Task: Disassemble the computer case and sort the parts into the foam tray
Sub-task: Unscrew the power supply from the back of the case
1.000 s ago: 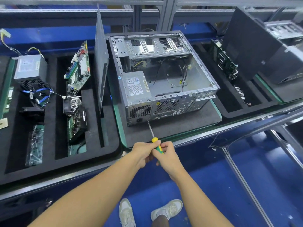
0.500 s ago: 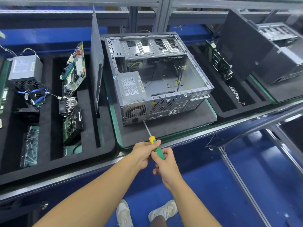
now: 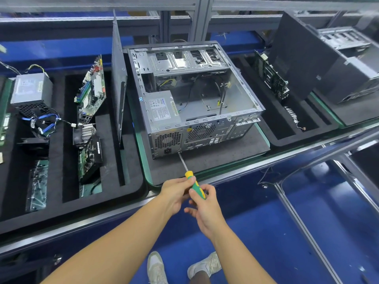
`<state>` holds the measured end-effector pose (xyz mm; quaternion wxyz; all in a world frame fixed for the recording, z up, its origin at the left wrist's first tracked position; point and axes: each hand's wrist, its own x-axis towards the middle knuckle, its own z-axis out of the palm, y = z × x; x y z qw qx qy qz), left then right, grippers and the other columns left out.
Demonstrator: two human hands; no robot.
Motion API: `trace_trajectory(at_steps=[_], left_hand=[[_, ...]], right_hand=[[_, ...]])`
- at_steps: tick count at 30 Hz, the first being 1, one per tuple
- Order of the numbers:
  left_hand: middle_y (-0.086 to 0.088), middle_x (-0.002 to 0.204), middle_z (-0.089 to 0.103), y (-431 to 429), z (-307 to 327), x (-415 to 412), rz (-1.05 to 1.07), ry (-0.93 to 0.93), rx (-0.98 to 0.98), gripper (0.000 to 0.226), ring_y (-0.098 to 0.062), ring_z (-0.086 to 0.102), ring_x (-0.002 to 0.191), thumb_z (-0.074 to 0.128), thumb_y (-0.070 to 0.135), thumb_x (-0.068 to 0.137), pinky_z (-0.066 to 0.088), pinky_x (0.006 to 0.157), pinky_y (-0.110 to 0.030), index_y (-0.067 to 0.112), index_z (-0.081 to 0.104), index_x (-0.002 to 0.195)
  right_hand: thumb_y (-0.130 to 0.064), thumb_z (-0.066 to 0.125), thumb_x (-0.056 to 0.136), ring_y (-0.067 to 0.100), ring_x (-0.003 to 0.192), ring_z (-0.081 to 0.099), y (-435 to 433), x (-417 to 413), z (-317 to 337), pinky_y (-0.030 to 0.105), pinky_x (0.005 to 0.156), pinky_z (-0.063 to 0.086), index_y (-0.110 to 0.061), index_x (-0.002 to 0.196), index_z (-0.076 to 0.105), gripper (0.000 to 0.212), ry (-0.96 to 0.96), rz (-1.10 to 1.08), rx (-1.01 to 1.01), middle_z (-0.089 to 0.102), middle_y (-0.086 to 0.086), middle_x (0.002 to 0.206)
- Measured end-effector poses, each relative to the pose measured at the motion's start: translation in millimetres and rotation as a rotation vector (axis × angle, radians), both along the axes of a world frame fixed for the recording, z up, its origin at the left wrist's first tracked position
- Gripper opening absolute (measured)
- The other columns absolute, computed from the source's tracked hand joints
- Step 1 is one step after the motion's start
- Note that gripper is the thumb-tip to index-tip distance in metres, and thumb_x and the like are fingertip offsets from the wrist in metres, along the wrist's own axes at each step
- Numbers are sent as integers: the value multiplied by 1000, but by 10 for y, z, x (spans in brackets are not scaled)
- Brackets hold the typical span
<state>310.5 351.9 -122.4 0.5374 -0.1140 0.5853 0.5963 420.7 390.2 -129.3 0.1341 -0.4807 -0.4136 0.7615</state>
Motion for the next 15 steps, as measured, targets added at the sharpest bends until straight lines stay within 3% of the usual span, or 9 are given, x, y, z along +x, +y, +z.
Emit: trace_trajectory(at_steps=[3,7,8,12,15], left_hand=[[-18,91,73,-49,-53,-20,-34,100,-35,15,-27,68,74,67,10,94,60,68,-33,-2,70,102],[-2,76,74,-74,-25,-236,-262,713,-293,18,-16,72,68,62,32,95,62,61,-35,16,68,88],[-3,74,72,-50,-4,-314,-236,782,-310,18,-15,70,63,62,33,95,61,57,-35,16,67,88],[-9,72,69,187,99,-557,-32,576,-257,18,-19,68,55,66,25,95,61,54,-36,8,65,101],[-9,69,69,352,105,-583,61,498,-280,16,-17,67,48,72,20,91,60,50,-34,6,66,93]], right_hand=[[-36,58,101,17,68,58,9,-46,21,32,52,50,-4,120,50,38,29,-15,-133,59,13,94],[-29,50,105,14,59,51,51,-39,-25,29,46,42,-4,114,55,27,-10,-9,-69,59,13,86],[-28,52,105,14,60,50,56,-32,-26,28,47,41,-6,115,54,24,-13,-9,-55,59,12,86],[-27,52,104,13,62,49,80,12,-11,28,49,40,-9,115,55,21,-17,14,-37,59,12,87],[-28,52,104,13,63,49,96,64,-27,27,50,40,-9,114,55,21,-23,47,-5,60,11,87]])
